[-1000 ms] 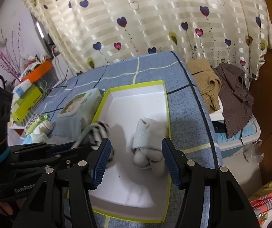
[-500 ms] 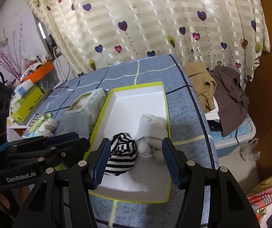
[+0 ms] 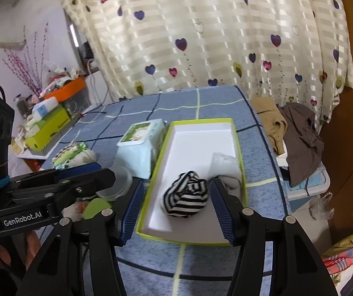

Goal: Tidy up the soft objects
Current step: 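Lower the striped sock into the tray and open the left tool, then move both tools back toward the remaining pile of soft items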

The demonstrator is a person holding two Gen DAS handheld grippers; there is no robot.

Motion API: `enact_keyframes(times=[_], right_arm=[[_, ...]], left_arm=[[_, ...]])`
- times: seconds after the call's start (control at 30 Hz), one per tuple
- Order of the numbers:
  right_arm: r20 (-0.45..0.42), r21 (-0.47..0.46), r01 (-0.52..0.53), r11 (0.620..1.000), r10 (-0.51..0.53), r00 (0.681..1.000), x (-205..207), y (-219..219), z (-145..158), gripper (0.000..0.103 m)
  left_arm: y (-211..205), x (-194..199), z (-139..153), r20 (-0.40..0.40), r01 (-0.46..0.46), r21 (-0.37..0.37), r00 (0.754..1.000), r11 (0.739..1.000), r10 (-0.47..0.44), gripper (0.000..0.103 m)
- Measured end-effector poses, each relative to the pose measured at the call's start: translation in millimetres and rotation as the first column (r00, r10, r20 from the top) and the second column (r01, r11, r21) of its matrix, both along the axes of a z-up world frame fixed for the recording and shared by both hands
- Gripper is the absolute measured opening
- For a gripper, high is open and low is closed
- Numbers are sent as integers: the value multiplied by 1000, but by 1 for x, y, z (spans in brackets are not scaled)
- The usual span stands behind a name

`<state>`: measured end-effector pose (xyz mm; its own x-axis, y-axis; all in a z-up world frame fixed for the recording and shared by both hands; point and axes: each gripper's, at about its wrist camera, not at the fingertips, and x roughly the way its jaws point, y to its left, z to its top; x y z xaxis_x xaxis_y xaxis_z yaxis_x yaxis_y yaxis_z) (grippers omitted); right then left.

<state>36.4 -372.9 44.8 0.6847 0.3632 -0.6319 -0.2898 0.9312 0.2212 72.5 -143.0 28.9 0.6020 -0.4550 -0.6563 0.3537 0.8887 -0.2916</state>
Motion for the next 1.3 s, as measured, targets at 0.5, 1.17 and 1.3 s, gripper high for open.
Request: enact_keyframes(times=[0.5, 1.17, 1.3], right_arm=[[10, -27, -69, 997, 69, 998, -14, 39, 9, 56], [17, -48, -180, 983, 181, 983, -17, 93, 15, 56], [17, -53, -210, 976, 211, 977, -19, 106, 15, 56]], left_arm=[[42, -17, -3, -3, -79, -8, 997, 997, 79, 40], [122, -25, -17, -43, -241, -34, 970, 970, 240, 40], [139, -30, -22, -50, -277, -40, 960, 960, 275, 40]])
